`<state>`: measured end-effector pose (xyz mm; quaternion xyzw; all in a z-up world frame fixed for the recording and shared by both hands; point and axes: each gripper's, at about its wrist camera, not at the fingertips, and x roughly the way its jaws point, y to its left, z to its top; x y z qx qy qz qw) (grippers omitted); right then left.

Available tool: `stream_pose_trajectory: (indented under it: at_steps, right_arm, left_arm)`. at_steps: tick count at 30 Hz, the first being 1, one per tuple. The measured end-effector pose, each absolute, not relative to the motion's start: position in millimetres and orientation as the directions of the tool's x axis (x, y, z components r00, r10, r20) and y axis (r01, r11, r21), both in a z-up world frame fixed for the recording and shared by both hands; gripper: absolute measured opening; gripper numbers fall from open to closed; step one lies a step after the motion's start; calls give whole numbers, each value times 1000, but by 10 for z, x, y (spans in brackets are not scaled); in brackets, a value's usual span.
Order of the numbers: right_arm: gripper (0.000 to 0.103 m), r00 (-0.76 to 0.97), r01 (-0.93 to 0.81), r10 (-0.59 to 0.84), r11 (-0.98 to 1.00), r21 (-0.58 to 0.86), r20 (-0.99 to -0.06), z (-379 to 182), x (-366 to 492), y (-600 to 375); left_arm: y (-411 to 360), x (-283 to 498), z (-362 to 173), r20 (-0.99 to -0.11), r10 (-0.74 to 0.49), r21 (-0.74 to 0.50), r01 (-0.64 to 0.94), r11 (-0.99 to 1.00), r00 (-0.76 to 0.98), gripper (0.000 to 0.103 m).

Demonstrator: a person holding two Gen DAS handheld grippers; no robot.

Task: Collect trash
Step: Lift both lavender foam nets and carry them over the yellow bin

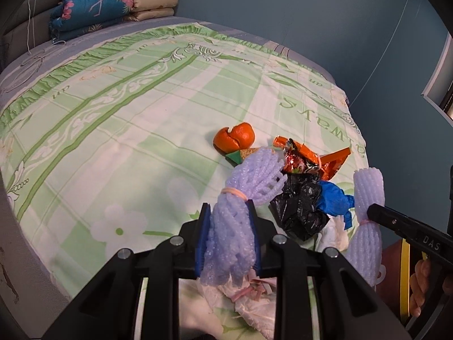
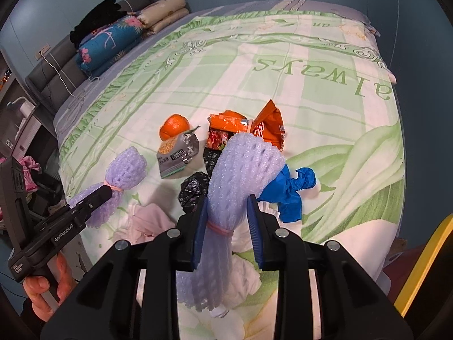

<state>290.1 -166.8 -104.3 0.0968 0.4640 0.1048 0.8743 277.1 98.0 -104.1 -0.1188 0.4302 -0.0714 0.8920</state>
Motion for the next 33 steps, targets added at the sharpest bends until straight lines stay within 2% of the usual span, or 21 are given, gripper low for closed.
stream_pose_trajectory:
  at_steps: [17, 33]
  right_arm:
    - [27, 673, -174, 326, 942, 287, -664, -282, 2253, -1894]
    - [27, 789, -197, 322, 939, 282, -524, 403, 1648, -2262]
  left_arm:
    - [837, 2319, -402, -667, -198, -253, 32, 967, 718, 23]
    - [368, 1921, 220, -572, -249, -233, 137, 963, 781, 24]
